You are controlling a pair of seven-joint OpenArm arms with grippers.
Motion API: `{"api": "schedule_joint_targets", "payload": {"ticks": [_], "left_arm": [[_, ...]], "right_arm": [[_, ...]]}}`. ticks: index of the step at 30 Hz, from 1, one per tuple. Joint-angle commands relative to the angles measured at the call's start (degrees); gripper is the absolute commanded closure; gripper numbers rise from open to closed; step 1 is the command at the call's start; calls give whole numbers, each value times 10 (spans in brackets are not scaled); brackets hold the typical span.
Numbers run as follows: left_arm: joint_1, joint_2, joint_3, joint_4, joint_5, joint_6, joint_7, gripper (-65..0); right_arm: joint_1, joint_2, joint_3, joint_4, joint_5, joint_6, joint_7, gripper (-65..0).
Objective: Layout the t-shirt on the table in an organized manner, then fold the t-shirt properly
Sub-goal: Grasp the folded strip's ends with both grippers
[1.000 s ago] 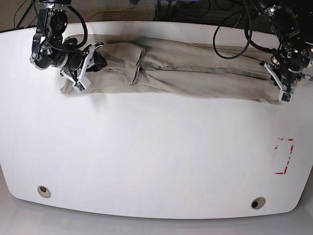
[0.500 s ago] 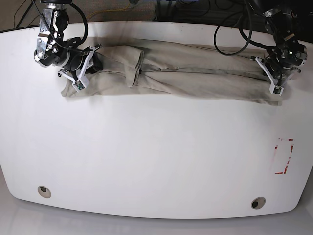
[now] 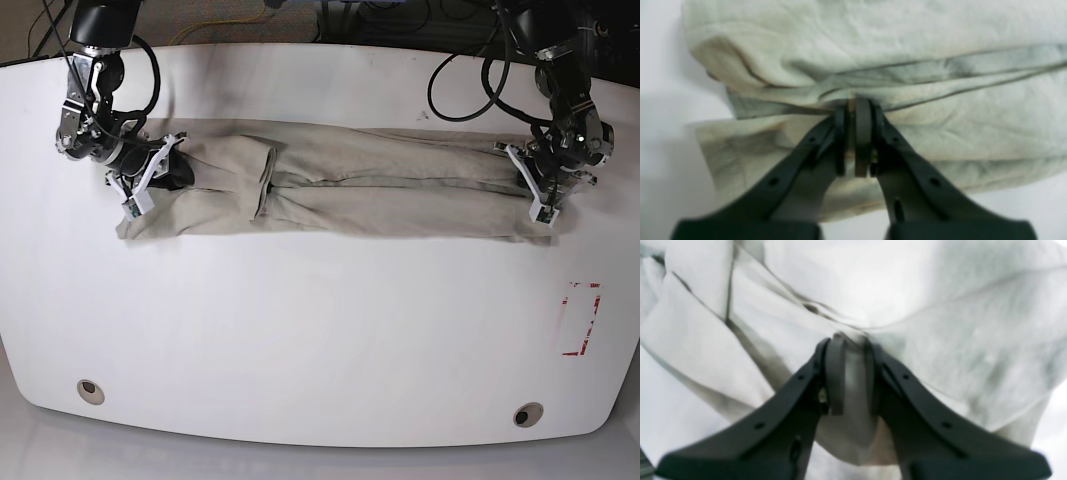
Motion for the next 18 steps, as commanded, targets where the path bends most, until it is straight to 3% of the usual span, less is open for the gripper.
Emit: {"api": "schedule_joint_targets", "payload": {"ticks": [1, 7, 18], "left_arm": [[2, 3, 0, 2, 5, -5, 23, -28], [1, 3, 0, 44, 0, -5, 45, -113], [7, 8, -23, 162, 0, -5, 58, -429]], "right_arm": [[5, 15, 1, -10, -50, -20, -43, -111], [6, 23, 1, -7, -50, -20, -43, -109], [6, 17, 1, 15, -49, -20, -44, -109]]}}
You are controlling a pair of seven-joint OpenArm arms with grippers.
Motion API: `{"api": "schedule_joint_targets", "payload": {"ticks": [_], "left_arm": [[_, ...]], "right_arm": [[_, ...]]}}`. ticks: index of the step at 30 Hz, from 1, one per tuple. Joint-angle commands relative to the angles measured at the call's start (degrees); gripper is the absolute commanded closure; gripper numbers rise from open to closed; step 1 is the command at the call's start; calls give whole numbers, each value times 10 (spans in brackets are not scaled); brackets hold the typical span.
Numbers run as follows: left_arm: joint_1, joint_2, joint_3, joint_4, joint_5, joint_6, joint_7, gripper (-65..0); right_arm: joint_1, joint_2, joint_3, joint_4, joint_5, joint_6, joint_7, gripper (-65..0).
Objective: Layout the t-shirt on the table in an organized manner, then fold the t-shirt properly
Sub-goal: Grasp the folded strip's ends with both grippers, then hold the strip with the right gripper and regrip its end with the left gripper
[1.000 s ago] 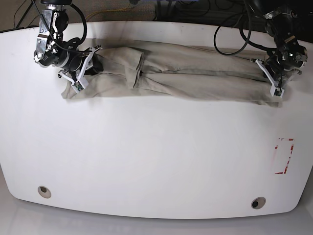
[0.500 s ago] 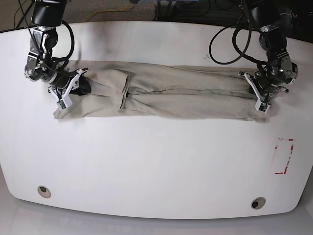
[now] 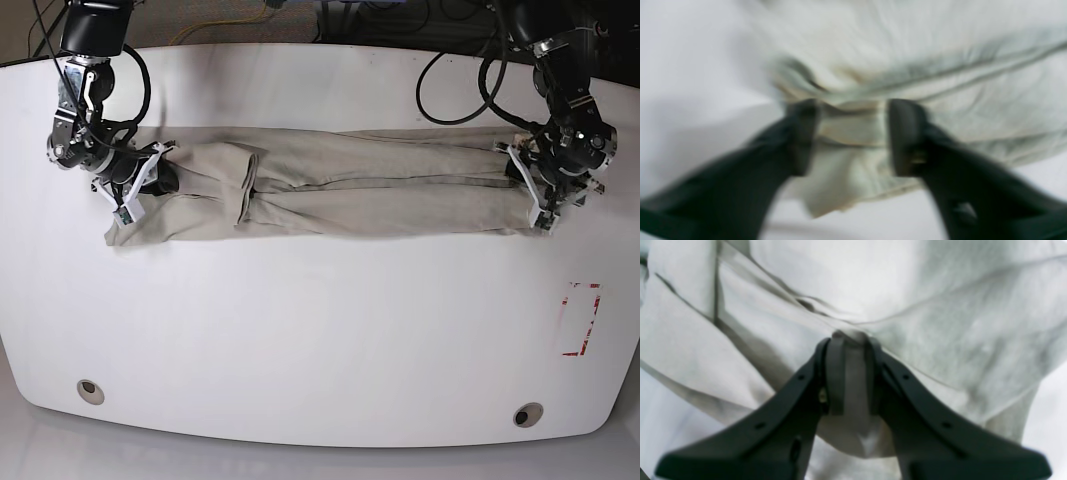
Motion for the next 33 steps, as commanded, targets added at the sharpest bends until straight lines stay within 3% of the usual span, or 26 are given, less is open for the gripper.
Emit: {"api": "schedule_joint_targets", "payload": {"ticks": [1, 9, 13, 17, 22, 33], "left_arm": [[-2, 4, -22, 31, -2, 0, -7, -443], [-13, 25, -136, 21, -58, 0, 2, -529], [-14, 12, -195, -29, -130, 0, 47, -549], [-14, 0, -232, -76, -201, 0, 52, -560], [-13, -4, -249, -129, -249, 0, 52, -560], [-39, -14, -248, -203, -254, 0, 51, -560]], "right_arm": [[-3, 6, 2, 2, -28, -9, -28, -109], [-5, -4, 1, 2, -28, -9, -28, -109], [-6, -5, 0, 2, -28, -9, -28, -109], [-6, -5, -1, 2, -28, -9, -28, -109], [-6, -5, -1, 2, -28, -9, -28, -109], [-4, -6, -1, 2, -27, -9, -44, -109]]}}
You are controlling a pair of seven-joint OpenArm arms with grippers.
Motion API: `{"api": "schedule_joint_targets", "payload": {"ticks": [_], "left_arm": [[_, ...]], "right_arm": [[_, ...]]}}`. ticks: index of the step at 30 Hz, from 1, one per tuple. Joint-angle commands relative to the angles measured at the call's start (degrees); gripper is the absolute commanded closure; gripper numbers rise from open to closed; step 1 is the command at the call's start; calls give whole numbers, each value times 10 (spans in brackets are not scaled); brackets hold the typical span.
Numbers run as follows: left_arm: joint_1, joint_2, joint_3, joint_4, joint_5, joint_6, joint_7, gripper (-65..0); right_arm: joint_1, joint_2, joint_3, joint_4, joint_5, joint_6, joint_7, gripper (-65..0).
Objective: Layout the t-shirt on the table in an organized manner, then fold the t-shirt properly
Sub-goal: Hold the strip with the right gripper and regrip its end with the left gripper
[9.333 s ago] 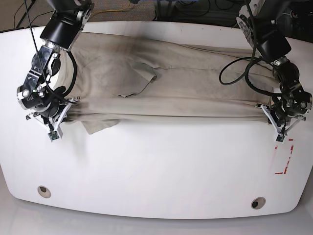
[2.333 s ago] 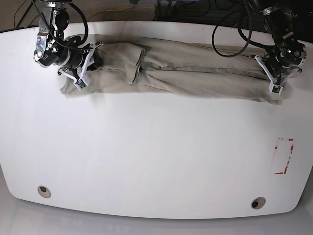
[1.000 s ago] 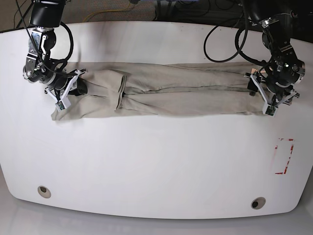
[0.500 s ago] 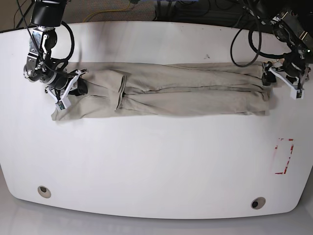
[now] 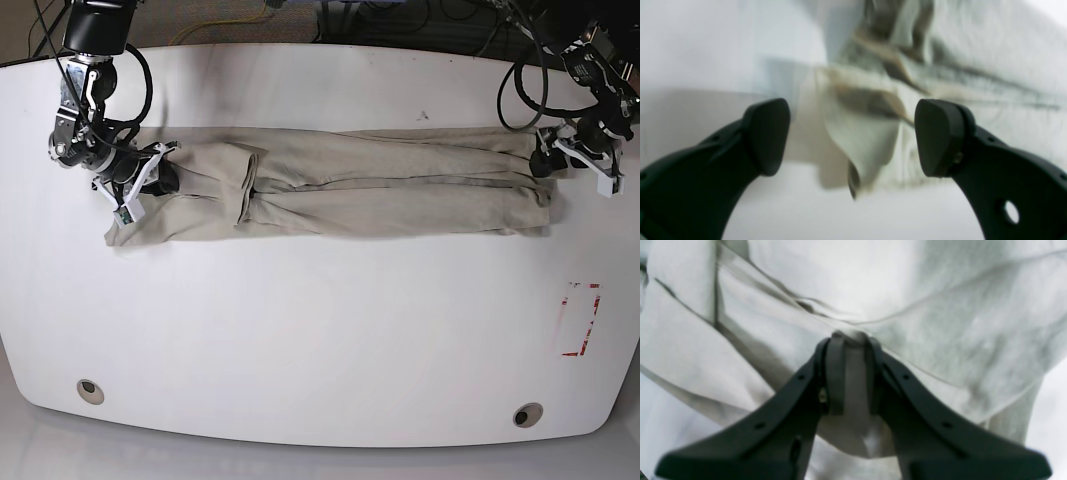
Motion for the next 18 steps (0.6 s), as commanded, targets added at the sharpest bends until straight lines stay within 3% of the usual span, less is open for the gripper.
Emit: {"api": "schedule_joint_targets", "payload": {"ticks": [1, 9, 18], "left_arm": [[-15, -1, 2, -10, 3, 1, 7, -560], [-42, -1, 30, -48, 3, 1, 7, -556], [-59, 10, 79, -51, 3, 1, 8, -550]], "right_arm": [[-1, 3, -3, -1, -24, -5, -41, -109], [-2, 3, -3, -1, 12, -5, -42, -109], [-1, 3, -3, -2, 12, -5, -42, -109]]}}
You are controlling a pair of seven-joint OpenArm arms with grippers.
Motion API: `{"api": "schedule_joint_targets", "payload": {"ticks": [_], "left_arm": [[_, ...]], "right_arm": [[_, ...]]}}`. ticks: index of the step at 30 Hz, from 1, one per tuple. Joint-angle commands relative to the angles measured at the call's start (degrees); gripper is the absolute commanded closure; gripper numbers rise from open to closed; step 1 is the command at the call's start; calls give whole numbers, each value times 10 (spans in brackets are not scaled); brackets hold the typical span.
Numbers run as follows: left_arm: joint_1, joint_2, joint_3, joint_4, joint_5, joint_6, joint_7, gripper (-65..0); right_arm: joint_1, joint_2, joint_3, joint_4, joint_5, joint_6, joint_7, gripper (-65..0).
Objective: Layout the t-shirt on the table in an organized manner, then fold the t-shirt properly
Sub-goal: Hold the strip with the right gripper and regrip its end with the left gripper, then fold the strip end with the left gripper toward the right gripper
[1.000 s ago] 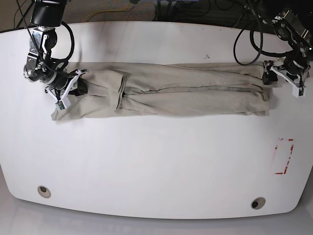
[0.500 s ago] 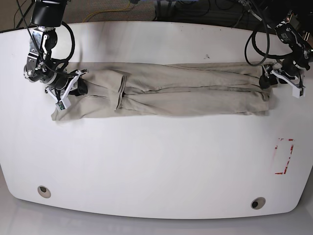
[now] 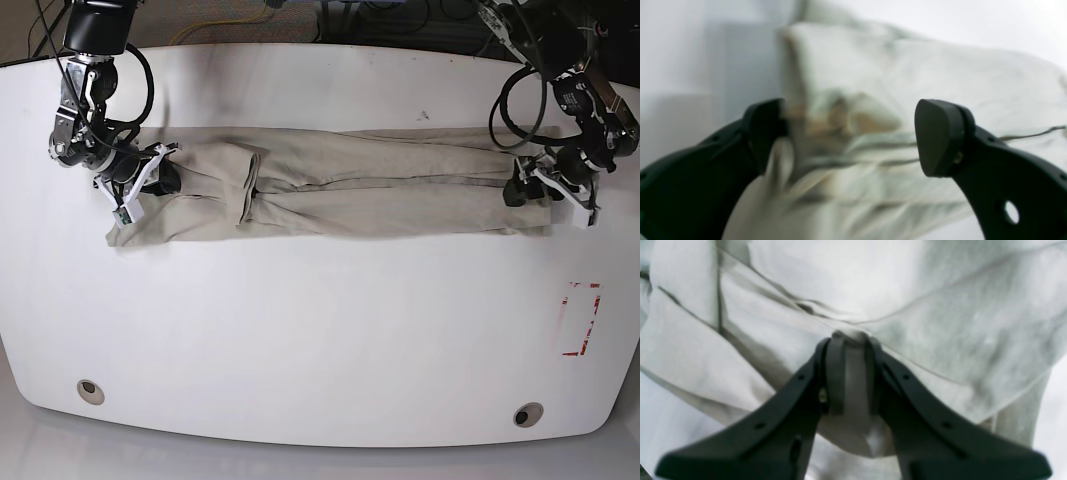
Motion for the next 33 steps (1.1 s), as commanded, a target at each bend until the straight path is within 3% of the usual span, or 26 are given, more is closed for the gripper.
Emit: {"api": "schedule_joint_targets", "payload": {"ticks": [1, 5, 10, 15, 17, 24, 33], "left_arm": [[-1, -1, 6, 2, 9, 1, 22, -544], [-1, -1, 13, 2, 9, 1, 23, -431], [-2, -1, 13, 2, 12, 1, 23, -183], [0, -1, 14, 2, 13, 1, 23, -35], [0, -2, 14, 3, 14, 1, 23, -3], [1, -4, 14, 34, 17, 1, 30, -6], [13, -4, 86, 193, 56, 1, 83, -6]], "right_arm": [[-1, 3, -3, -1, -17, -1, -32, -109], [0, 3, -3, -1, -17, -1, -32, -109], [1, 3, -3, -1, -17, -1, -32, -109], [1, 3, -3, -1, -17, -1, -32, -109], [1, 3, -3, -2, -17, -1, -32, -109], [1, 3, -3, -4, -17, -1, -32, -109], [1, -8, -2, -4, -20, -1, -32, -109]]}}
